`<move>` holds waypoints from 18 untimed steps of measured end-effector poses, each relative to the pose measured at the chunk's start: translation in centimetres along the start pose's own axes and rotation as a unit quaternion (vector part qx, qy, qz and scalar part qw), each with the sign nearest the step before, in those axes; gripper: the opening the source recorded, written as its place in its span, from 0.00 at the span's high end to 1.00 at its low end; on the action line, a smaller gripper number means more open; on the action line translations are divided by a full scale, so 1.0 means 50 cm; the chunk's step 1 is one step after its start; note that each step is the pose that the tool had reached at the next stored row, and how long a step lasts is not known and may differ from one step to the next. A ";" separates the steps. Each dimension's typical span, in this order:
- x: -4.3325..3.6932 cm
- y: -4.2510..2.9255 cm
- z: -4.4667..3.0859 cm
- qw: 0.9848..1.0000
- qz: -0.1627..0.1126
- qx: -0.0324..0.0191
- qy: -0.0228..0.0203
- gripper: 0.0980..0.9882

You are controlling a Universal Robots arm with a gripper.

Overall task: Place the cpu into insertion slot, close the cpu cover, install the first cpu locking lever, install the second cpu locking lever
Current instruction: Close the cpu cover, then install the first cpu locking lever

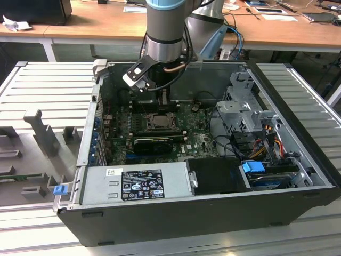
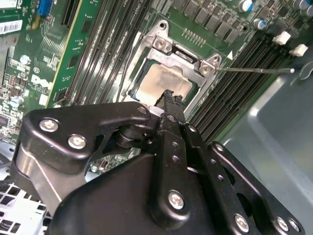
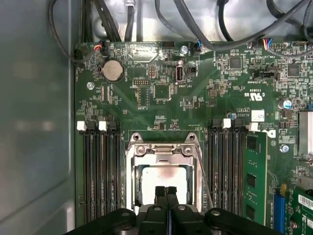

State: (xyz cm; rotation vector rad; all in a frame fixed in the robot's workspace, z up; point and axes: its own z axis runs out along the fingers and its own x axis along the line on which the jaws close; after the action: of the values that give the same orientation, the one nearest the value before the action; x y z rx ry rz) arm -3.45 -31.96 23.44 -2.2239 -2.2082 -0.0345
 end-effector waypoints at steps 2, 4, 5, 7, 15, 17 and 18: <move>0.000 -0.004 0.000 1.000 0.000 0.000 0.000 0.99; 0.000 -0.007 0.000 1.000 0.000 0.000 0.000 0.99; 0.000 -0.007 0.000 1.000 0.000 0.000 0.000 0.99; 0.000 -0.008 -0.001 1.000 0.000 0.000 0.000 0.99; 0.002 -0.007 -0.086 1.000 0.000 0.000 0.000 0.99; 0.002 -0.007 -0.097 1.000 0.000 0.000 0.000 0.99; 0.002 -0.006 -0.101 1.000 0.000 0.000 -0.001 0.99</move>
State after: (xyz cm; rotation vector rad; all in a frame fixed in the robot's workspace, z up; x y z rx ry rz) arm -3.83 -31.96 28.48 -2.2244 -2.2090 -0.0332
